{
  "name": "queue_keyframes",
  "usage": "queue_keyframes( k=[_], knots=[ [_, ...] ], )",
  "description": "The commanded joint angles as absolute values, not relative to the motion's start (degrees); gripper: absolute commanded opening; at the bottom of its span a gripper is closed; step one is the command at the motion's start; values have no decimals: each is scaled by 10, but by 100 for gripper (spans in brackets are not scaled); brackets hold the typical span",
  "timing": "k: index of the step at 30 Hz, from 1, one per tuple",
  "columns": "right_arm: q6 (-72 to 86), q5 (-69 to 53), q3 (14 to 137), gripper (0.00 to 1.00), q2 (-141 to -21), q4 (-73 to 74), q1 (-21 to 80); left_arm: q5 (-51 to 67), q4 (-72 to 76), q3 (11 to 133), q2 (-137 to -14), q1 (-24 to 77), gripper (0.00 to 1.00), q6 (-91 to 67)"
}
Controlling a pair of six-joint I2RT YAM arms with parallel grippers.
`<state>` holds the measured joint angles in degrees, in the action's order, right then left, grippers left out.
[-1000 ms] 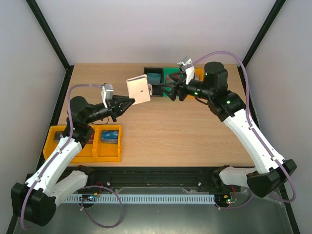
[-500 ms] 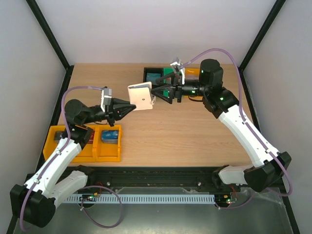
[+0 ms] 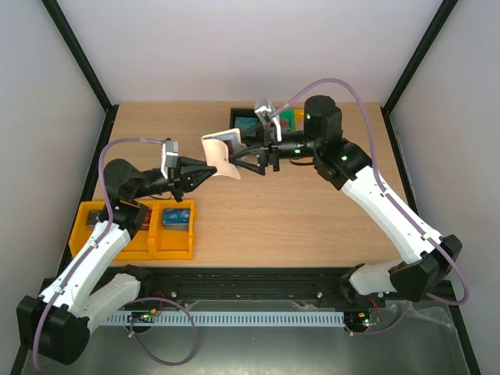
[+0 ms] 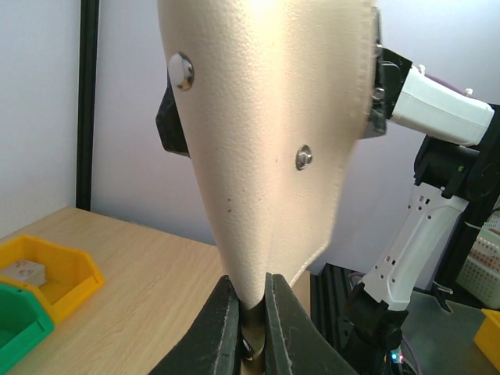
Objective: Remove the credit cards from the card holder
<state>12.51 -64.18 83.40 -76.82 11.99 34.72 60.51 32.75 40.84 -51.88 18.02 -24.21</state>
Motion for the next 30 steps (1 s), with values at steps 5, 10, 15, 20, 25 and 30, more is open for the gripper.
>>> queue_keyframes(
  k=[5,10,15,20,25,30],
  knots=[
    [106,-614,856,64,-804,128,387,641,362,407,-509,187,2,-226],
    [116,-617,841,41,-791,94,386,642,367,403,-507,186,2,-226],
    [95,-628,844,44,-794,127,381,645,377,402,-506,187,2,-224],
    [145,-688,821,45,-776,65,335,653,376,401,-503,187,2,-211],
    [154,-697,821,45,-781,61,324,653,380,400,-502,187,2,-205],
    [139,-693,827,45,-786,80,324,654,375,401,-502,187,2,-203]
  ],
)
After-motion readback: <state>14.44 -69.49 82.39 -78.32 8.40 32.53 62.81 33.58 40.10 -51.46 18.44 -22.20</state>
